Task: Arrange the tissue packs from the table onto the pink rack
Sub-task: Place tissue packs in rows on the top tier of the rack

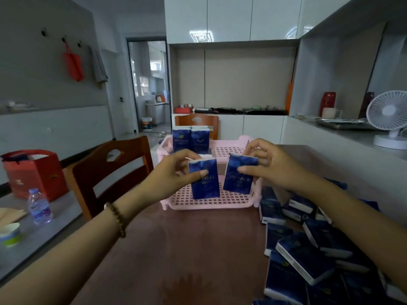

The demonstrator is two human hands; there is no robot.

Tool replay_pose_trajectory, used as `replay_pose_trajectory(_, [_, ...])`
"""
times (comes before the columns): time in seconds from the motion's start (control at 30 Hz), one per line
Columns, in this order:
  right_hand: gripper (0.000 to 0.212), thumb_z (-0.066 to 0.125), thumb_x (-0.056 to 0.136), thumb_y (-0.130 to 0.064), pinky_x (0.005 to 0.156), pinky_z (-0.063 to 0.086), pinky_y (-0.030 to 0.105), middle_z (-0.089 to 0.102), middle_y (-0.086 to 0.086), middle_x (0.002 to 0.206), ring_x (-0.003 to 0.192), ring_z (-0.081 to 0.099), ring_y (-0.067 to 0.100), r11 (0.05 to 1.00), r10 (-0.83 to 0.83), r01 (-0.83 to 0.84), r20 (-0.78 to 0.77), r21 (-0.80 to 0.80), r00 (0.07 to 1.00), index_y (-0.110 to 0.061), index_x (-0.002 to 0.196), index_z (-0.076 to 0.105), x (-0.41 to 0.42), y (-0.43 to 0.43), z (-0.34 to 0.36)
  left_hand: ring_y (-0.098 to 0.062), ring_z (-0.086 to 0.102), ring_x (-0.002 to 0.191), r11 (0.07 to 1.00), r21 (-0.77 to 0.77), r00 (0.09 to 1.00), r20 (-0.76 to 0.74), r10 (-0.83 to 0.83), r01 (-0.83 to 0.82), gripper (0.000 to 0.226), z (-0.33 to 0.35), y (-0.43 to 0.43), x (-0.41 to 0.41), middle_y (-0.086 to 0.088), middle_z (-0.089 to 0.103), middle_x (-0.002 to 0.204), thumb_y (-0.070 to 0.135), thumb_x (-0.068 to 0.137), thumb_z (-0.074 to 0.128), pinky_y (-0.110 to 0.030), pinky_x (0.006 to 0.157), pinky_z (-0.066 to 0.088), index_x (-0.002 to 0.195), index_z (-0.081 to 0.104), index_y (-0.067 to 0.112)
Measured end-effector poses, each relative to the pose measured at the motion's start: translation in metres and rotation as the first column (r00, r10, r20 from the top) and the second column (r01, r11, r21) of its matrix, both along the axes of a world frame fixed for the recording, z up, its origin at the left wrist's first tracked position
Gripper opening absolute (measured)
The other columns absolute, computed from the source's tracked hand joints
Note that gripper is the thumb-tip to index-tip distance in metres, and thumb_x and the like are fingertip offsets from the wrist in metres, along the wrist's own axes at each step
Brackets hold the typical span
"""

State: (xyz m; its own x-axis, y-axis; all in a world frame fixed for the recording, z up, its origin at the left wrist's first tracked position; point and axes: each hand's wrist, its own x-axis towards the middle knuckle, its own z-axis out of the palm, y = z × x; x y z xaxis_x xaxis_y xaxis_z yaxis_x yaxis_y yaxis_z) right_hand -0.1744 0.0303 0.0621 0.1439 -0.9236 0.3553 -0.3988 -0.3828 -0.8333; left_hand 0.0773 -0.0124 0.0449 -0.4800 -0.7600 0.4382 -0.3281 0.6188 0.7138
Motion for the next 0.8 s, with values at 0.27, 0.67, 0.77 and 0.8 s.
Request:
replay_pose_trajectory(0.27, [0.034, 0.077, 0.074, -0.014, 0.088, 0.054, 0.03, 0.064, 0.0, 0.106, 0.102, 0.063, 0.011, 0.977, 0.187, -0.164, -0.167, 0.139, 0.968, -0.026, 0.094, 0.053, 0.039, -0.028, -0.056, -0.005, 0.066, 0.094, 0.991, 0.134, 0.981, 0.187, -0.047, 0.022, 0.02, -0.042, -0.015, 0.033, 0.003, 0.069, 0.102, 0.021, 0.082, 0.069, -0.024, 0.072, 0.056, 0.099, 0.059, 0.017])
replay_pose_trajectory(0.67, [0.033, 0.076, 0.076, -0.012, 0.083, 0.05, 0.017, 0.065, 0.006, 0.11, 0.101, 0.063, 0.01, 0.949, 0.281, -0.242, -0.2, 0.2, 0.939, -0.023, 0.1, 0.056, 0.045, -0.027, -0.088, -0.008, 0.062, 0.101, 0.98, 0.175, 0.964, 0.23, -0.132, 0.092, 0.024, -0.063, -0.016, 0.036, 0.005, 0.064, 0.111, 0.024, 0.079, 0.073, -0.022, 0.074, 0.055, 0.1, 0.061, 0.023])
replay_pose_trajectory(0.77, [0.031, 0.076, 0.076, -0.02, 0.087, 0.049, 0.018, 0.065, 0.0, 0.11, 0.101, 0.063, 0.006, 0.951, 0.273, -0.226, -0.23, 0.21, 0.934, -0.026, 0.101, 0.058, 0.043, -0.027, -0.086, -0.008, 0.063, 0.095, 0.985, 0.159, 0.964, 0.244, -0.106, 0.068, 0.027, -0.059, -0.015, 0.04, 0.004, 0.067, 0.106, 0.029, 0.078, 0.072, -0.022, 0.072, 0.054, 0.101, 0.062, 0.02])
replay_pose_trajectory(0.8, [0.031, 0.075, 0.076, -0.025, 0.089, 0.049, 0.02, 0.064, -0.003, 0.11, 0.101, 0.062, 0.004, 0.957, 0.255, -0.207, -0.246, 0.205, 0.935, -0.028, 0.102, 0.058, 0.043, -0.027, -0.084, -0.009, 0.064, 0.094, 0.987, 0.149, 0.964, 0.25, -0.095, 0.059, 0.028, -0.057, -0.015, 0.042, 0.003, 0.068, 0.105, 0.031, 0.078, 0.071, -0.026, 0.075, 0.055, 0.102, 0.062, 0.019])
